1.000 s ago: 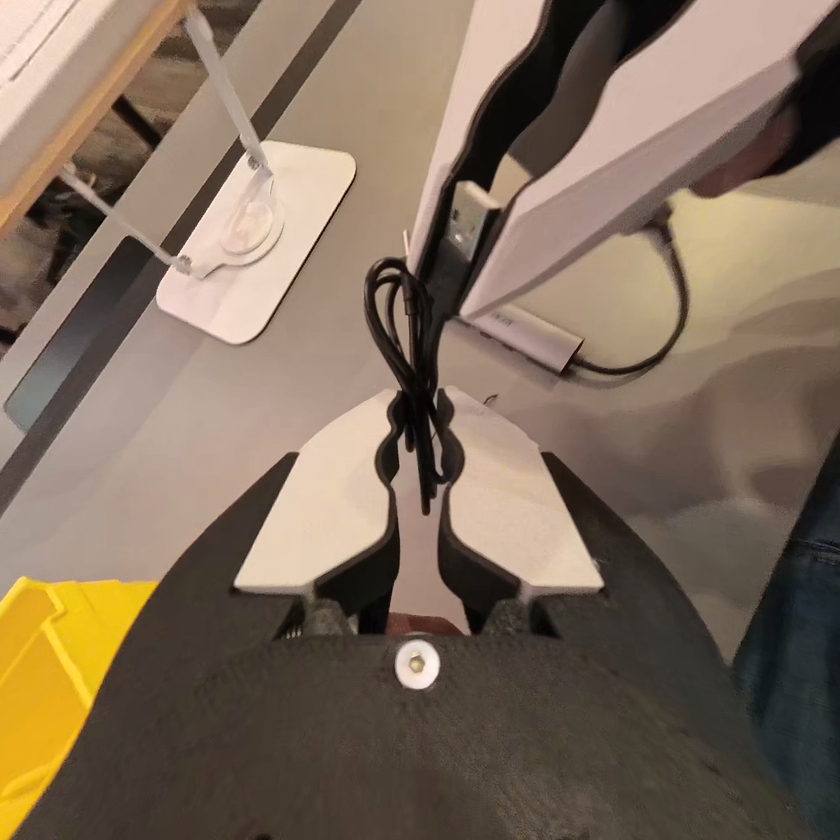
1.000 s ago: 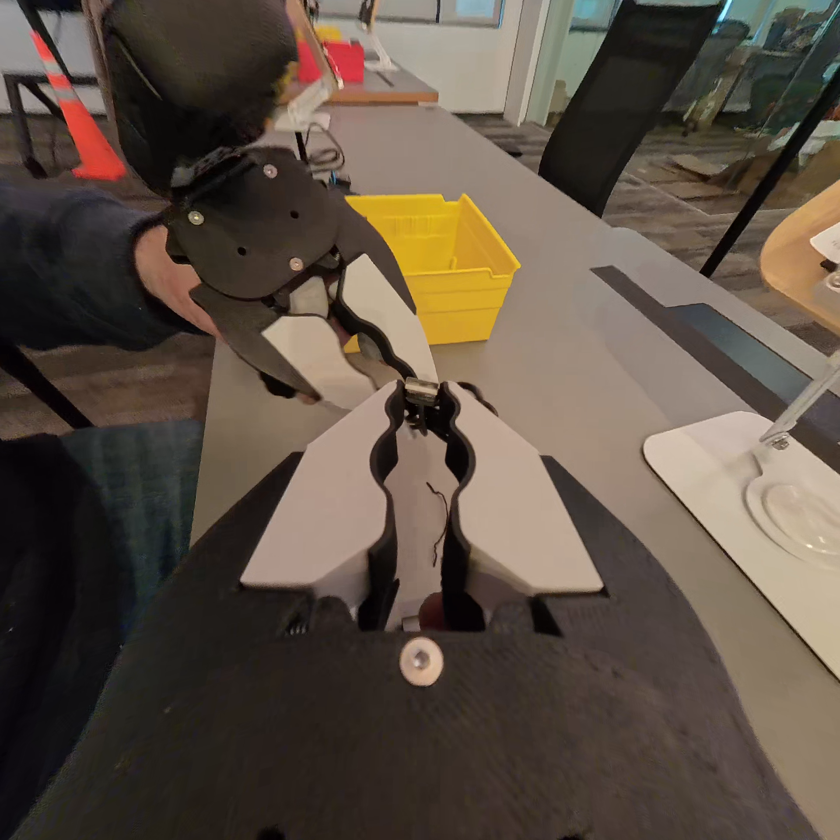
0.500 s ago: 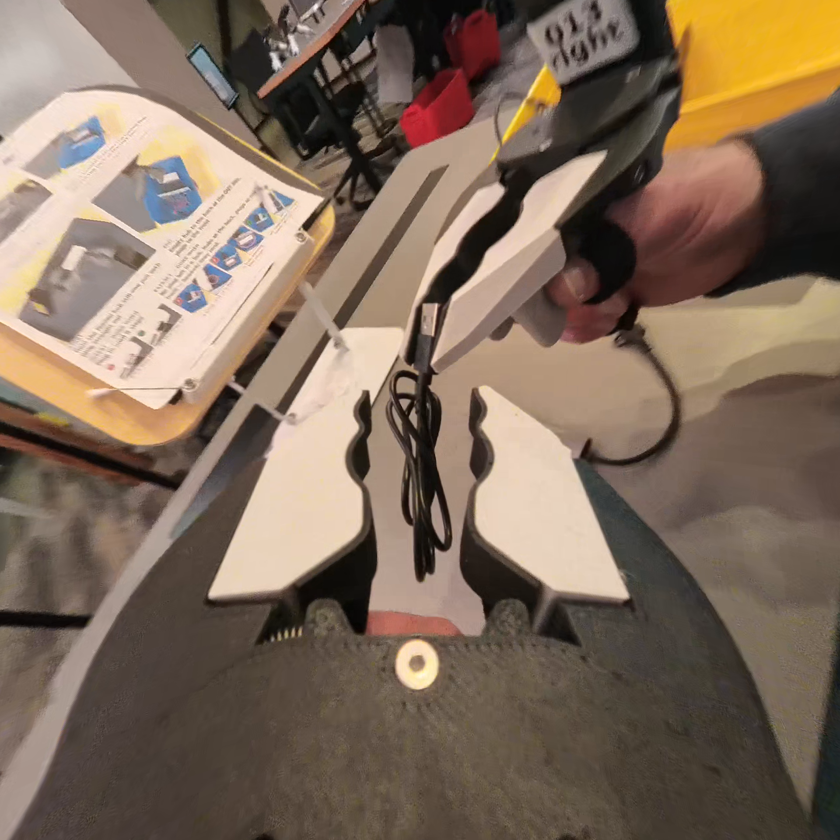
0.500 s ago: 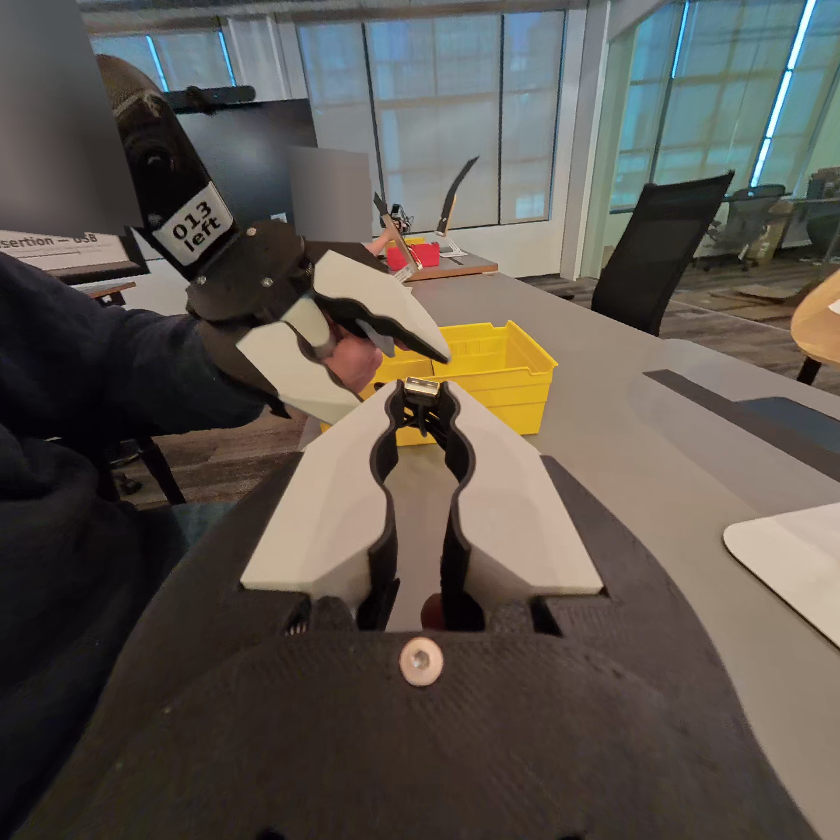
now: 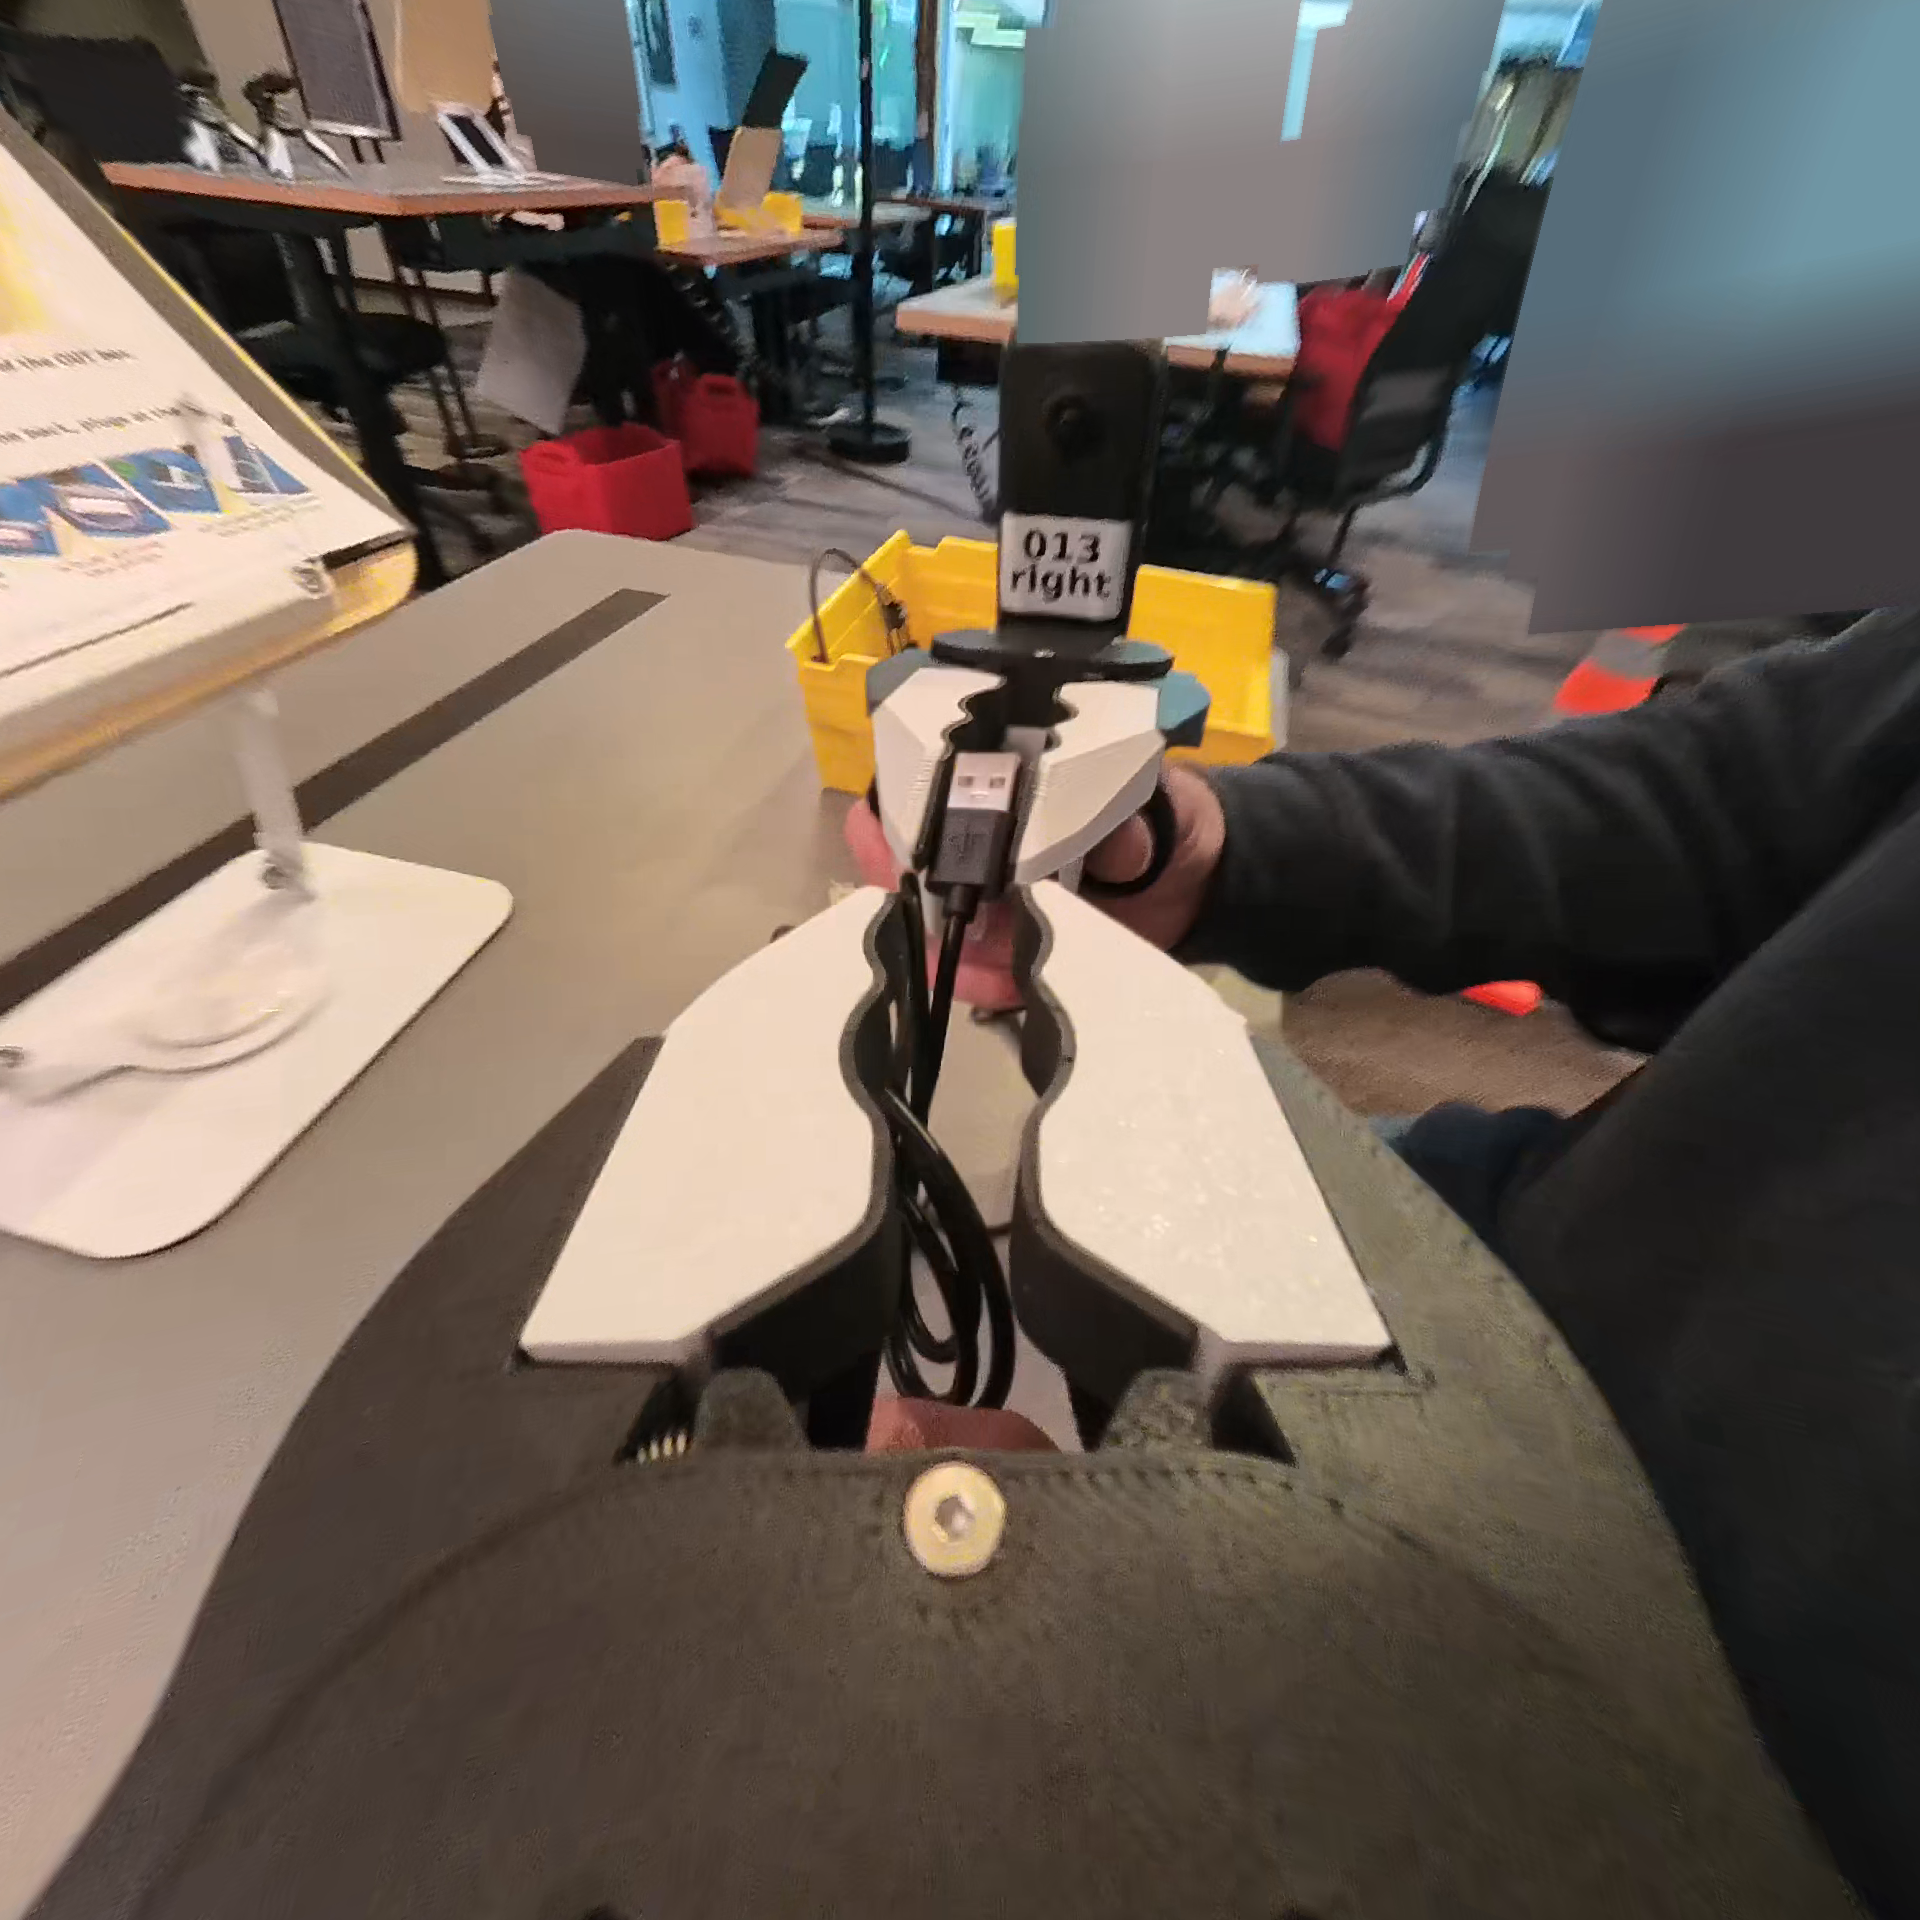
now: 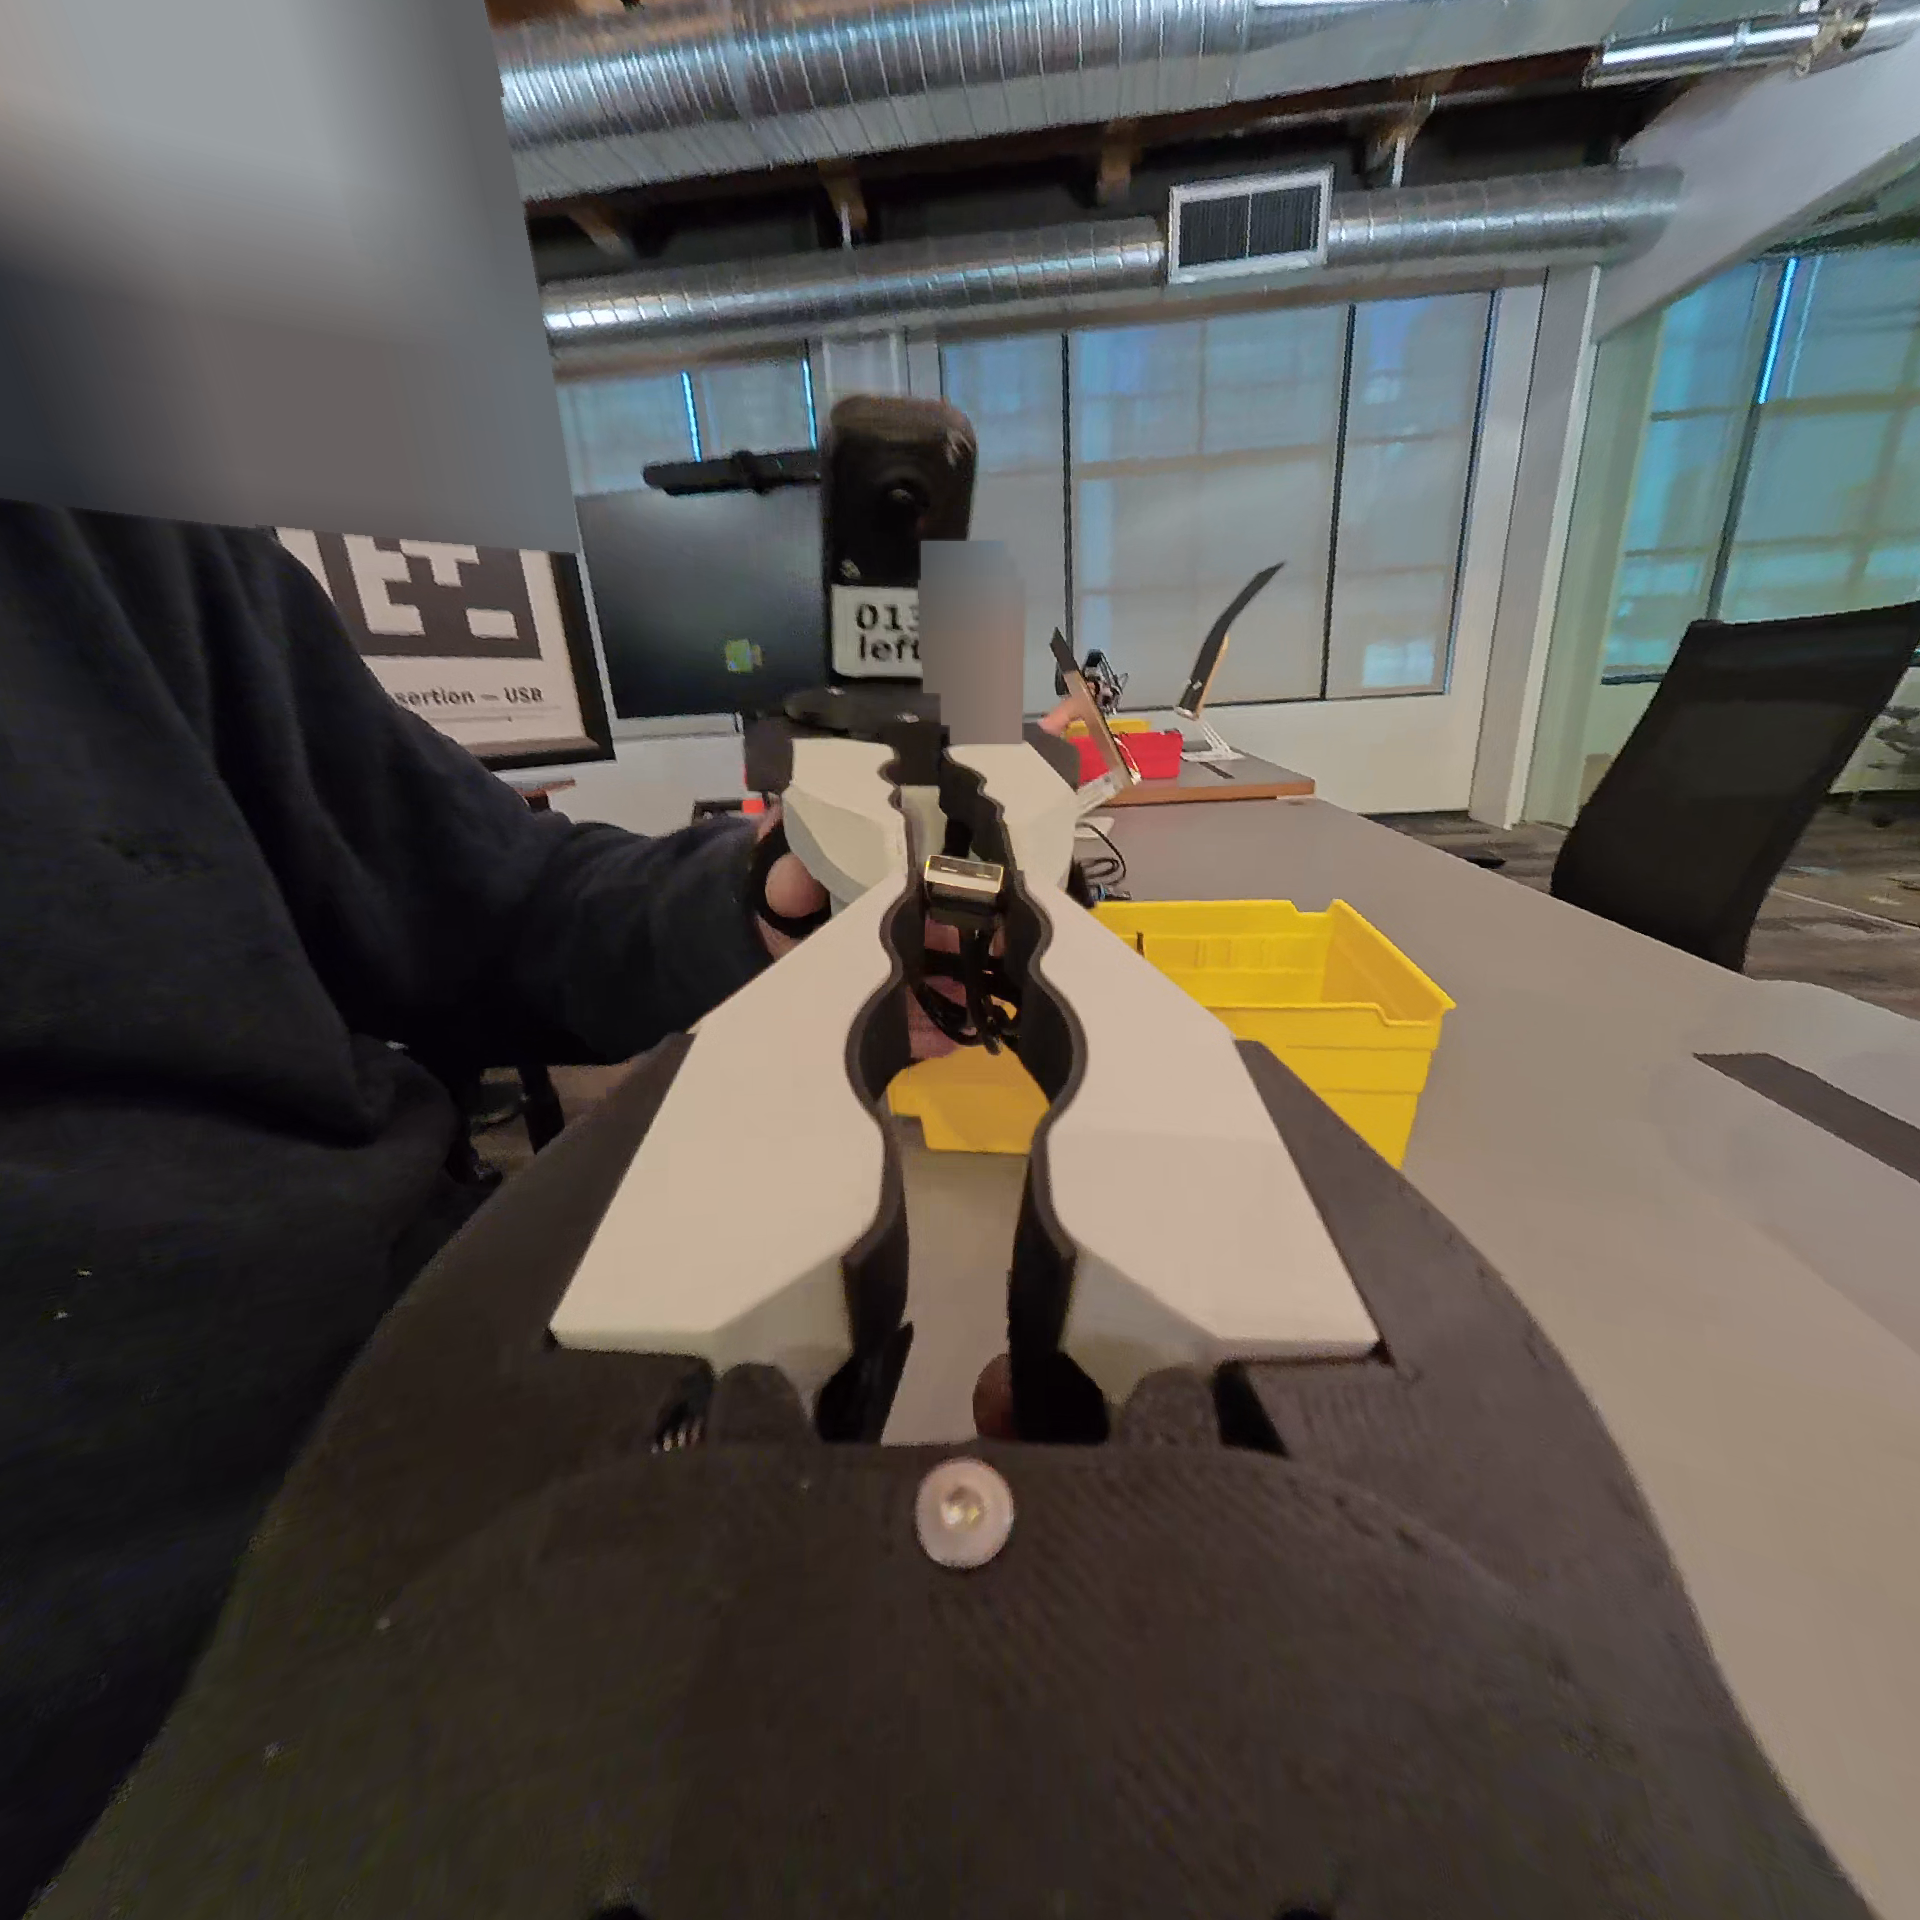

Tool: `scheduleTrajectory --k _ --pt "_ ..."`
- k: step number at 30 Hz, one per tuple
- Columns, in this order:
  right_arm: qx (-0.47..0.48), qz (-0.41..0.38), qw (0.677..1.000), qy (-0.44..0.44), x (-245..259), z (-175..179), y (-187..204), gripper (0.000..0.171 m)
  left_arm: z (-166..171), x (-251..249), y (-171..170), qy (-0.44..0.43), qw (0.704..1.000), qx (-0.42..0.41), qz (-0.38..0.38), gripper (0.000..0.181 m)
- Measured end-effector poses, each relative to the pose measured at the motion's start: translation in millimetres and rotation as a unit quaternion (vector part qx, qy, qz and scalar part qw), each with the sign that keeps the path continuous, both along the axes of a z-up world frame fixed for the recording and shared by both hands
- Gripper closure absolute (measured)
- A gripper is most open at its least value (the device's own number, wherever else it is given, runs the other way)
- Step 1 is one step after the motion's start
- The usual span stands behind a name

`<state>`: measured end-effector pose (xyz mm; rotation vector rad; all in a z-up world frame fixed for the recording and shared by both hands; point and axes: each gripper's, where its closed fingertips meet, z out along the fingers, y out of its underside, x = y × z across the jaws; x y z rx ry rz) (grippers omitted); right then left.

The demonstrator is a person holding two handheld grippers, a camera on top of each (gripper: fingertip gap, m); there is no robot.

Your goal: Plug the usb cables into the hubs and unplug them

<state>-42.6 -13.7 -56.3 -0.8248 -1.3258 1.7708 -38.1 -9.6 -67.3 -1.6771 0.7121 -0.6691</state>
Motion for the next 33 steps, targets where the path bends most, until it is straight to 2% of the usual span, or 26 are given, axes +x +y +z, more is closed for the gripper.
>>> scheduleTrajectory --k 7,13,25,30,33 --pt "-0.054 0.026 0.998 0.036 4 9 0 0.159 9 5 -1 -0.142 0.989 -0.031 -0.038 0.164" --pt "-0.085 0.037 0.994 0.049 3 11 0 0.159 8 9 -2 -0.201 0.977 -0.043 -0.054 0.168" --pt "-0.054 0.023 0.998 0.011 0 6 1 0.159 -1 5 0 -0.144 0.988 -0.046 -0.044 0.176" --pt "-0.058 0.009 0.998 0.007 2 4 9 0.159 10 -9 3 -0.109 0.994 0.01 0.0 0.168" --pt "-0.056 0.01 0.998 0.006 2 3 9 0.159 19 -2 -5 -0.075 0.996 0.048 -0.012 0.168"
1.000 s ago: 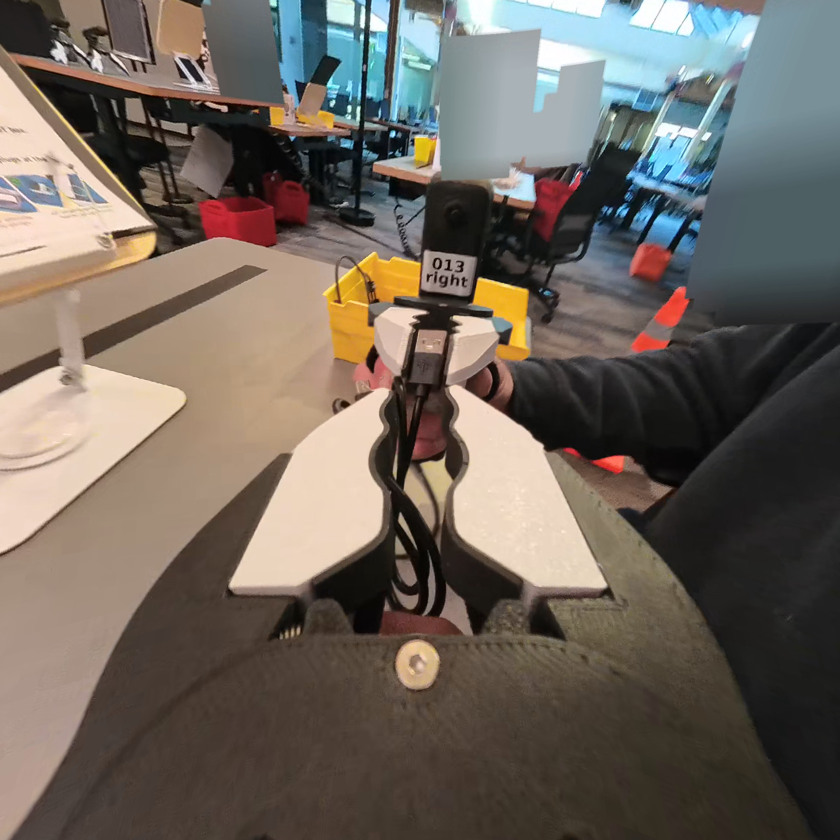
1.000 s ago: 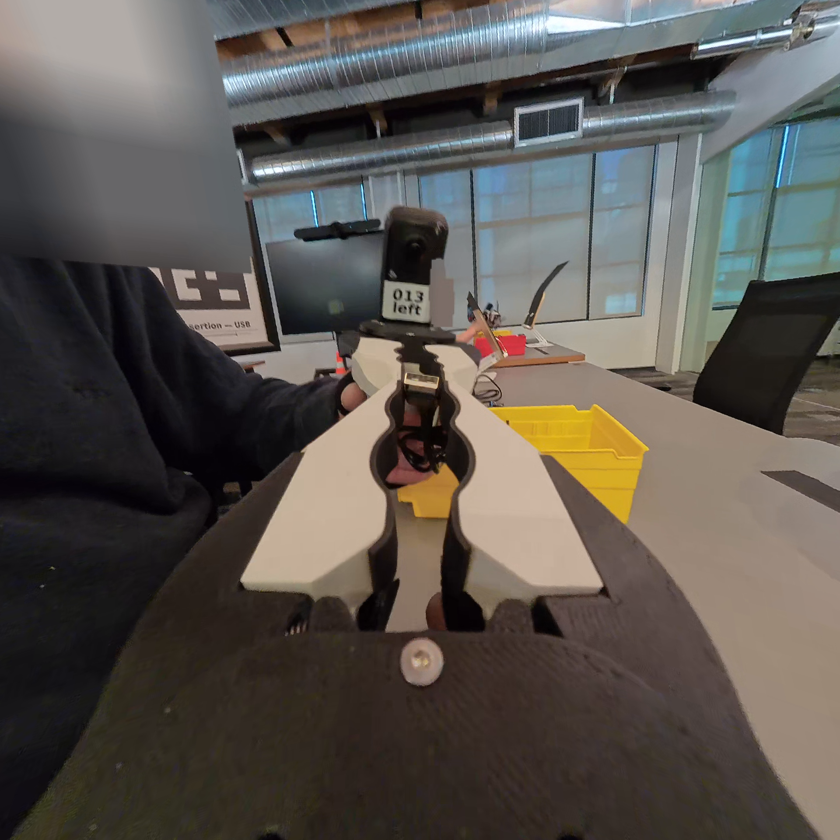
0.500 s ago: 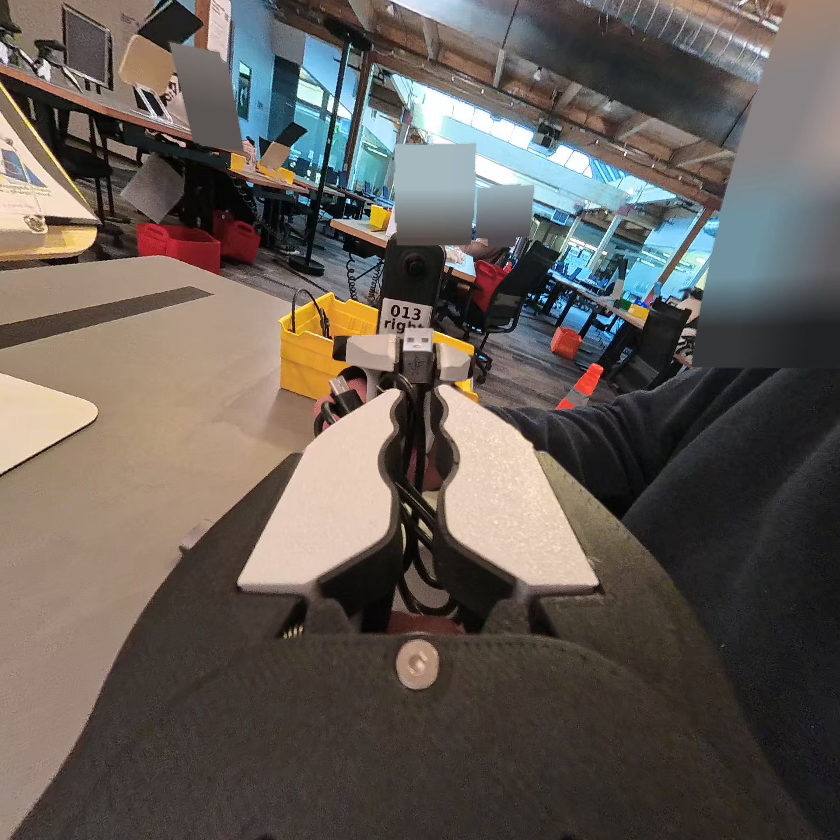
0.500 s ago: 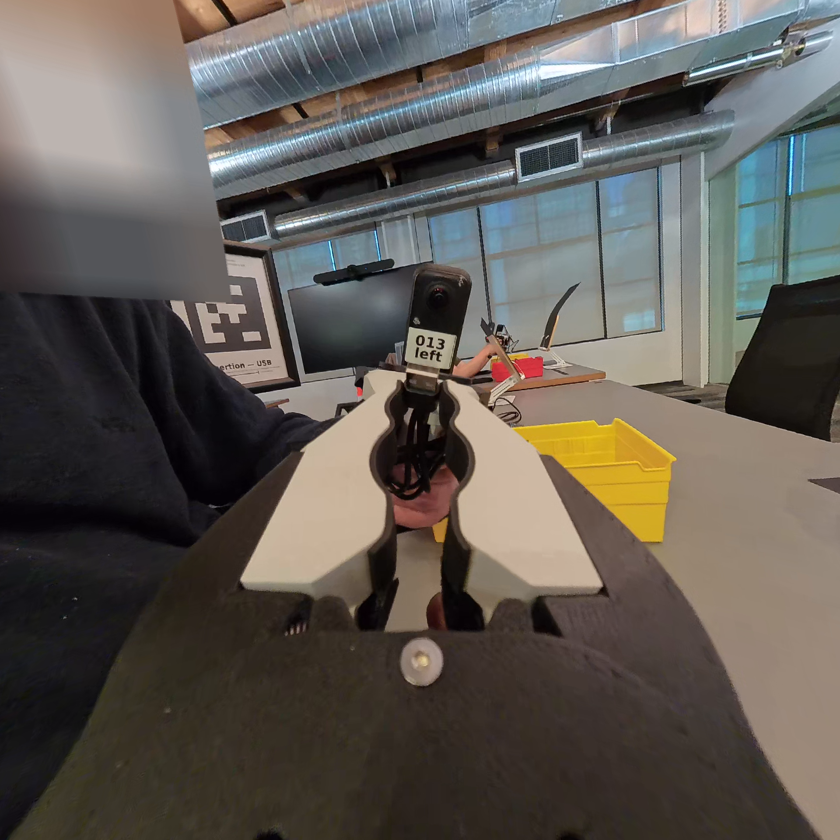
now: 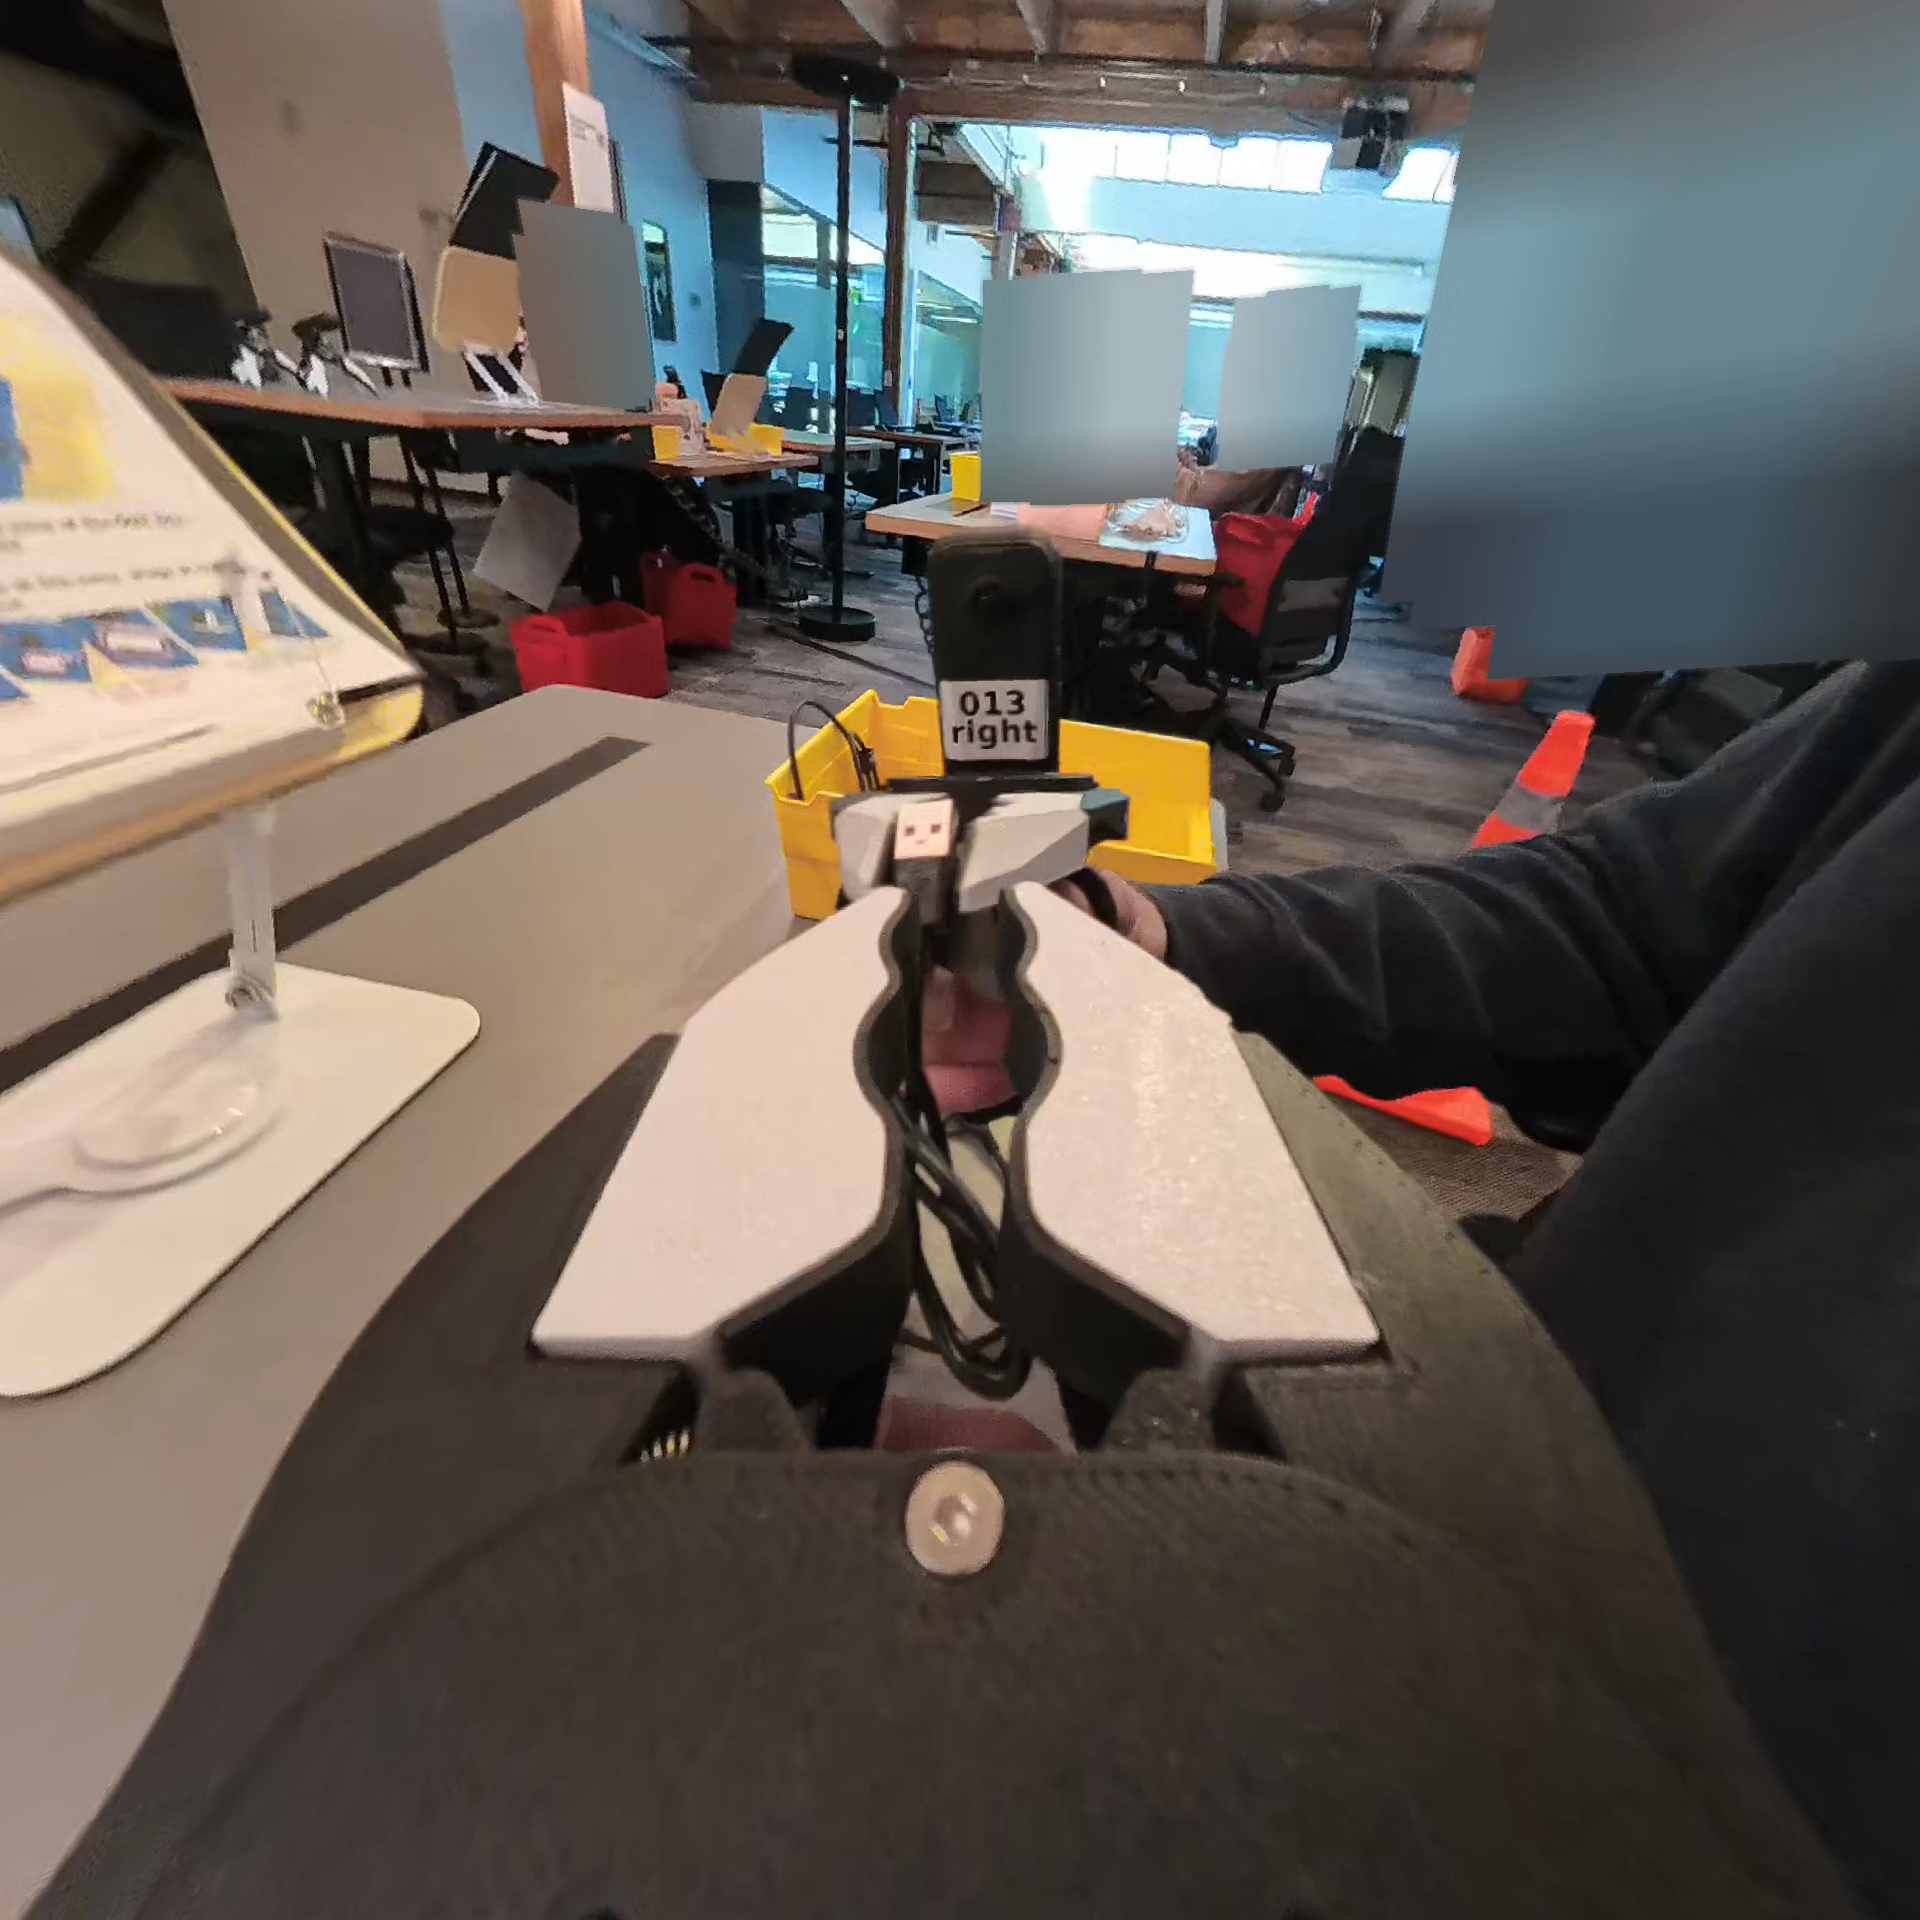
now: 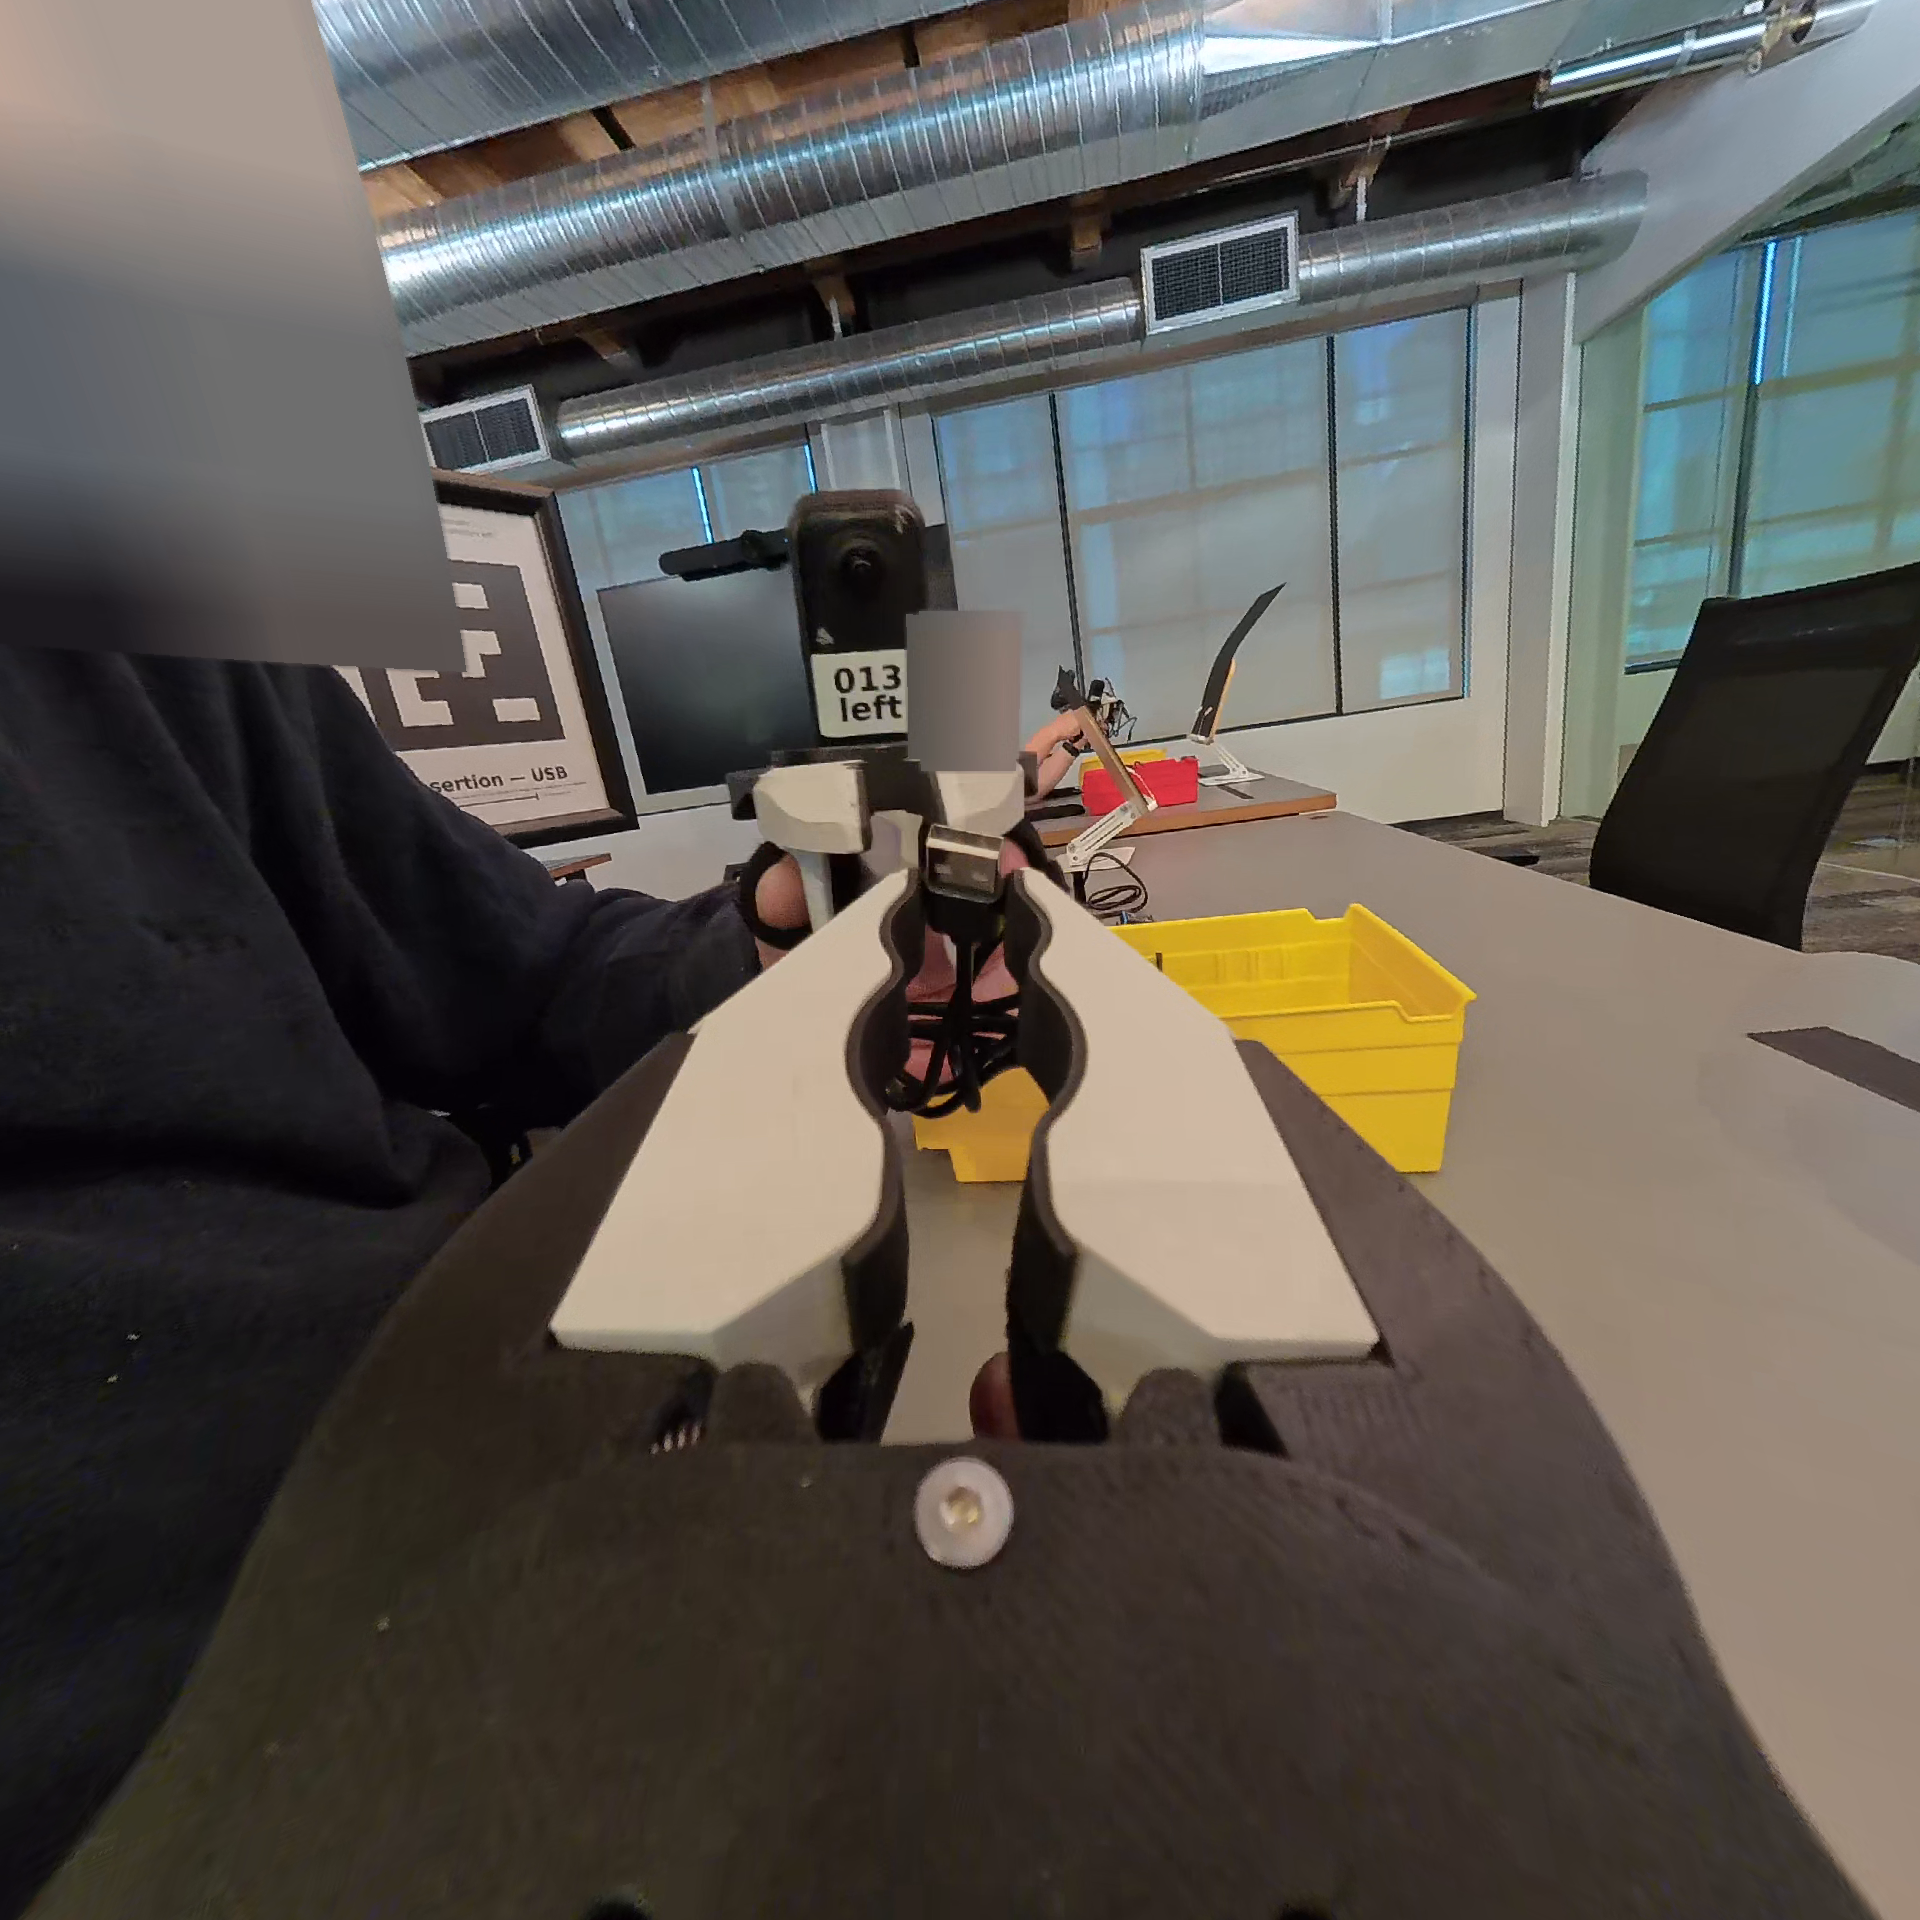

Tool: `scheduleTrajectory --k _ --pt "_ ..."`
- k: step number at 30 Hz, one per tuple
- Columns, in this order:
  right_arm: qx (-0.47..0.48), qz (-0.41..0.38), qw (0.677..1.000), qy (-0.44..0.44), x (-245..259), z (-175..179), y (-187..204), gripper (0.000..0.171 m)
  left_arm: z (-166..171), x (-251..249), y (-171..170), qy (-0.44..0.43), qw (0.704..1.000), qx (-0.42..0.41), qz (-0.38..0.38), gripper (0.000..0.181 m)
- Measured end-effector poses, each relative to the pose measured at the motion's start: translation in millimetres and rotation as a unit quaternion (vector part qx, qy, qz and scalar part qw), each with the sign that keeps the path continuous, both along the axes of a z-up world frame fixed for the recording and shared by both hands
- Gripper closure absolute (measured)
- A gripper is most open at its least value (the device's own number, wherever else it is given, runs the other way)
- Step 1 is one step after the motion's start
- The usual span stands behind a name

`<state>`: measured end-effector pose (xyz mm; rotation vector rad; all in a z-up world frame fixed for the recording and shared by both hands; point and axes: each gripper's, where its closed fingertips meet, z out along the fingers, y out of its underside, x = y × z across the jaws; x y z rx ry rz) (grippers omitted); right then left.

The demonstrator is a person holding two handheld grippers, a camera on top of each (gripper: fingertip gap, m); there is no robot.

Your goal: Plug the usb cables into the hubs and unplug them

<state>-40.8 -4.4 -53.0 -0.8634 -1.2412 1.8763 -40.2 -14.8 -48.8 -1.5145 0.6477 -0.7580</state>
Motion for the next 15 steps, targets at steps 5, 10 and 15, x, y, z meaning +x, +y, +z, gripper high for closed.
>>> scheduleTrajectory --k 5,10,15 --pt "-0.003 0.014 1.0 0.01 0 4 -6 0.159 -20 8 6 0.037 0.999 -0.03 0.01 0.165" --pt "-0.009 0.021 1.0 0.017 1 5 -10 0.159 -23 11 7 -0.011 0.998 -0.056 -0.01 0.166" --pt "-0.018 0.027 0.999 0.02 0 3 -10 0.159 -20 12 6 -0.042 0.997 -0.061 -0.023 0.177"
